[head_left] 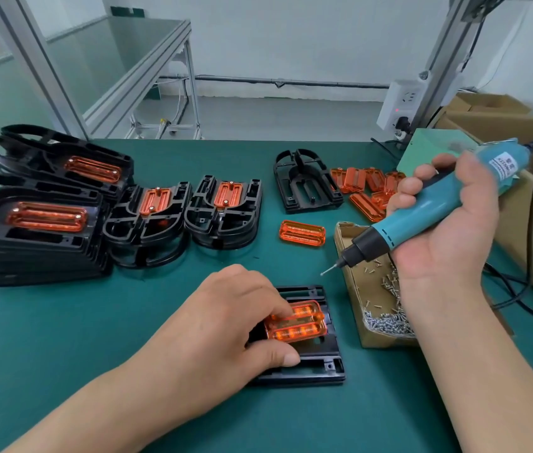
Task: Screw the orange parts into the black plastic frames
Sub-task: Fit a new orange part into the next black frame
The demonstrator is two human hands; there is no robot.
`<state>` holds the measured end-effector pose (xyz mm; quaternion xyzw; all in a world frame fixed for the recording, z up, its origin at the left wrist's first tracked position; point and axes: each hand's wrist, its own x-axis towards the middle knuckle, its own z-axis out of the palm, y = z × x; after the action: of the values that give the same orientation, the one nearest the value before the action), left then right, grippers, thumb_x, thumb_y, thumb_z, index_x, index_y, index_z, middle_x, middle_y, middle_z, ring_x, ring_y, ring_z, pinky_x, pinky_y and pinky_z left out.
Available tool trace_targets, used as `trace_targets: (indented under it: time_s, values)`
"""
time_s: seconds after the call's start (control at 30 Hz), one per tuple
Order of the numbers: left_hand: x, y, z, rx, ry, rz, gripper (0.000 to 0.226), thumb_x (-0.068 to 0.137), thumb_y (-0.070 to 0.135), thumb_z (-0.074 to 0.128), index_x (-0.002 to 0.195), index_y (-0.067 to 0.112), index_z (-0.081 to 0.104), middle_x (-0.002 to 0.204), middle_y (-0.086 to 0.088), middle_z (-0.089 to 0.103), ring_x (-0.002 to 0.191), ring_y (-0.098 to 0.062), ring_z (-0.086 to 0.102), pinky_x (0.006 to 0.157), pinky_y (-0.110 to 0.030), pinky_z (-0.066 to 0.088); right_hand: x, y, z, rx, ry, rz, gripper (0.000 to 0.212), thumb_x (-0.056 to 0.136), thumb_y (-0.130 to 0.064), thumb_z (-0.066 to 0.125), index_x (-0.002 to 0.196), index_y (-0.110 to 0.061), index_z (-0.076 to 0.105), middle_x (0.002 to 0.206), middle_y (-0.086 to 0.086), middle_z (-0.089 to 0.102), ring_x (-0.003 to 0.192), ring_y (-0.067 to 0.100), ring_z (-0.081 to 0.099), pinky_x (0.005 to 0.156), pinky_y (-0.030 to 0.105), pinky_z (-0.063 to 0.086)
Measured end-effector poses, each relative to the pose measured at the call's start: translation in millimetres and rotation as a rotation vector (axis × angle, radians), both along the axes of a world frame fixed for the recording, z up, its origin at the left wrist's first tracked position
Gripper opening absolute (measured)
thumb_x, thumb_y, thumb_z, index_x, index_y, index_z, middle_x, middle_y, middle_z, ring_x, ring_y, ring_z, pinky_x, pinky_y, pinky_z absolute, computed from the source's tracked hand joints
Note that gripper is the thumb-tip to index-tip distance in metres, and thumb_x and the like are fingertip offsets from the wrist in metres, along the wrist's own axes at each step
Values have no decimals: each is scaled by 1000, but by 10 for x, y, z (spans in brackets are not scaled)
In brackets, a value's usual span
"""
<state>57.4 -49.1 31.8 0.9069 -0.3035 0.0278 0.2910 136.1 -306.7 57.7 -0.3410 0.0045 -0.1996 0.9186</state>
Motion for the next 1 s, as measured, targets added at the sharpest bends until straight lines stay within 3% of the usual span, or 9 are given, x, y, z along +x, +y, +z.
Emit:
trace_targets:
  time_s: [0.17, 0.4, 0.53, 0.73, 0.93, 1.0]
  values:
    - [-8, -4, 14, 28, -19, 5, 40, 85, 63, 71, 114, 36, 68, 108, 23, 60, 105, -5, 52, 91, -31, 48, 8, 4, -6, 1, 8, 0, 13, 104, -27, 60, 99, -15, 60, 86, 2, 62, 71, 15, 58, 63, 24, 48]
    - [-9, -10, 9, 39, -5, 56, 49, 83, 71, 65, 121, 41, 62, 107, 25, 57, 106, -3, 50, 90, -23, 45, 8, 0, -13, -14, 2, -4, 12, 103, -26, 61, 100, -14, 59, 87, 2, 61, 72, 15, 57, 63, 24, 47]
    - [-9, 11, 9, -136, 75, 142, 40, 83, 57, 76, 118, 49, 57, 113, 28, 61, 107, 1, 59, 84, -22, 48, 10, 4, -3, -11, 8, -5, 13, 104, -27, 60, 99, -15, 60, 86, 1, 61, 71, 14, 58, 62, 24, 48]
    - [28, 66, -29, -472, 215, 236, 47, 80, 44, 80, 123, 52, 61, 106, 15, 75, 98, -14, 72, 86, -38, 56, 8, 12, 2, -6, 14, -15, 12, 103, -26, 60, 98, -15, 60, 85, 1, 61, 70, 14, 57, 62, 23, 48]
    - [93, 95, -49, -646, 358, 173, 47, 85, 24, 78, 125, 47, 66, 112, 6, 77, 103, -18, 74, 88, -26, 59, 15, 8, -2, -16, 24, -17, 14, 104, -28, 58, 98, -16, 60, 85, 0, 61, 70, 14, 58, 61, 23, 47]
    - [112, 100, -64, -618, 351, 167, 49, 87, 25, 75, 127, 50, 66, 114, 7, 76, 103, -19, 74, 91, -33, 61, 20, 10, 5, -24, 25, -17, 14, 105, -28, 57, 98, -16, 59, 85, 0, 60, 69, 14, 57, 60, 23, 46]
